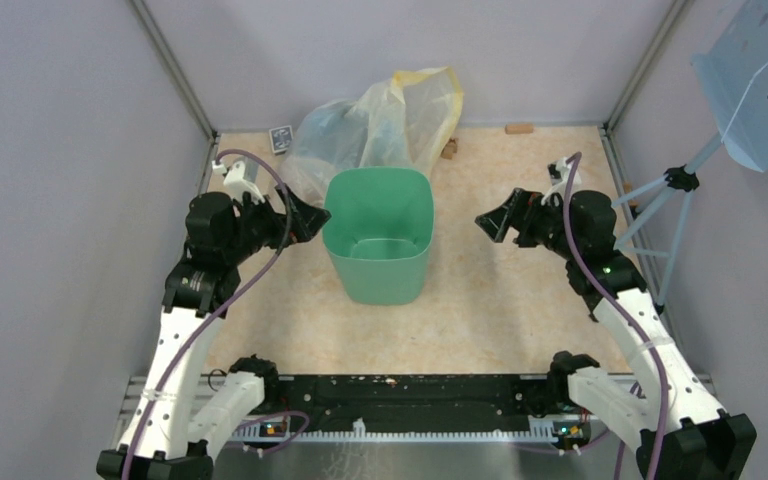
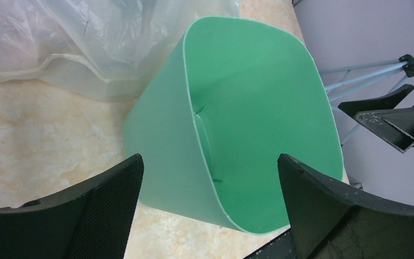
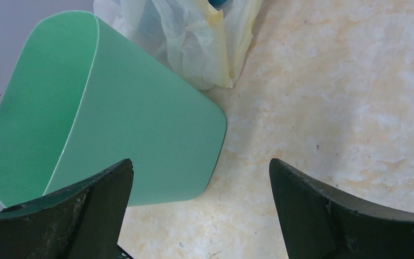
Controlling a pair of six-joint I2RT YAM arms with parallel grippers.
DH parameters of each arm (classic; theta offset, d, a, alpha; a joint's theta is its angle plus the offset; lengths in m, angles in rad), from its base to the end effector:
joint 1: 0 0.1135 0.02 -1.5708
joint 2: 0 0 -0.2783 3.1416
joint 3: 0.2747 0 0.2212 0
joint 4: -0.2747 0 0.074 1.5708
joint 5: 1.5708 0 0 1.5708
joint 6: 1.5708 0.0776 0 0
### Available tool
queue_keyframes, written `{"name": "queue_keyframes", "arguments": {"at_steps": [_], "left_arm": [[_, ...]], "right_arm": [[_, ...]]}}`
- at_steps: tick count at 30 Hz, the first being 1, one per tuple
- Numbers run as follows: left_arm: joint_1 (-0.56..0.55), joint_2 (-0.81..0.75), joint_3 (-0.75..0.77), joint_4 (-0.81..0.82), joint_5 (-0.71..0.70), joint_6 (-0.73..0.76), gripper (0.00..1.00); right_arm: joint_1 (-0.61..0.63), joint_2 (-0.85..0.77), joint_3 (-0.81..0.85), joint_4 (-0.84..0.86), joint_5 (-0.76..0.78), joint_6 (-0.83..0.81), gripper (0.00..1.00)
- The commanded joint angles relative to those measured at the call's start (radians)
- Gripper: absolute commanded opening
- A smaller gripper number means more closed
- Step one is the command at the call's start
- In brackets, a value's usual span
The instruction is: Put the trash bags into the trash bin
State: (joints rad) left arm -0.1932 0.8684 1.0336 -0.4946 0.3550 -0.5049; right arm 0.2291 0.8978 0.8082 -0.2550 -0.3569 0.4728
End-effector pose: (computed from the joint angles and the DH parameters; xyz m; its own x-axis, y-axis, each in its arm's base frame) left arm 0.1707 -0.0609 0.3726 -0.5211 -0.3602 -0.7738 0.2865 0.7802 -0.5561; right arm 0.1906 0.0723 0.3223 -0.5356 0.3132 -0.7842 -0.3247 0.7808 0.5337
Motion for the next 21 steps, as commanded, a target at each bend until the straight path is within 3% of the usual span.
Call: {"name": "queue_keyframes", "arguments": {"at_steps": [1,5,8,16,21], "left_arm": [[-0.074,0.079,0.076,-0.008,-0.124,0.041,0.92],[-0.206,0.139,0.114,-0.038,-0.352,0.038,0.9],[-0.264,0.181,0.146,-0.07,-0.508,0.057,0.87],[-0.292,0.246,0.172,-0.068,-0.572,0.128,0.65],[-0.293,0.263,0.203,-0.092,-0.607,0.176,0.61]], "right_arm": [[0.012,0.041,0.09,0.096,0.003,0.004,0.95],[0.075,0.108,0.158,0.065,0.213,-0.013,0.94],[0.09,0.161,0.164,0.155,0.222,-0.012,0.91],[0.093,0.453,0.289,0.438,0.051,0.005,0.84],[0.13,0.673,0.494,0.471,0.045,0.015,0.83]]}}
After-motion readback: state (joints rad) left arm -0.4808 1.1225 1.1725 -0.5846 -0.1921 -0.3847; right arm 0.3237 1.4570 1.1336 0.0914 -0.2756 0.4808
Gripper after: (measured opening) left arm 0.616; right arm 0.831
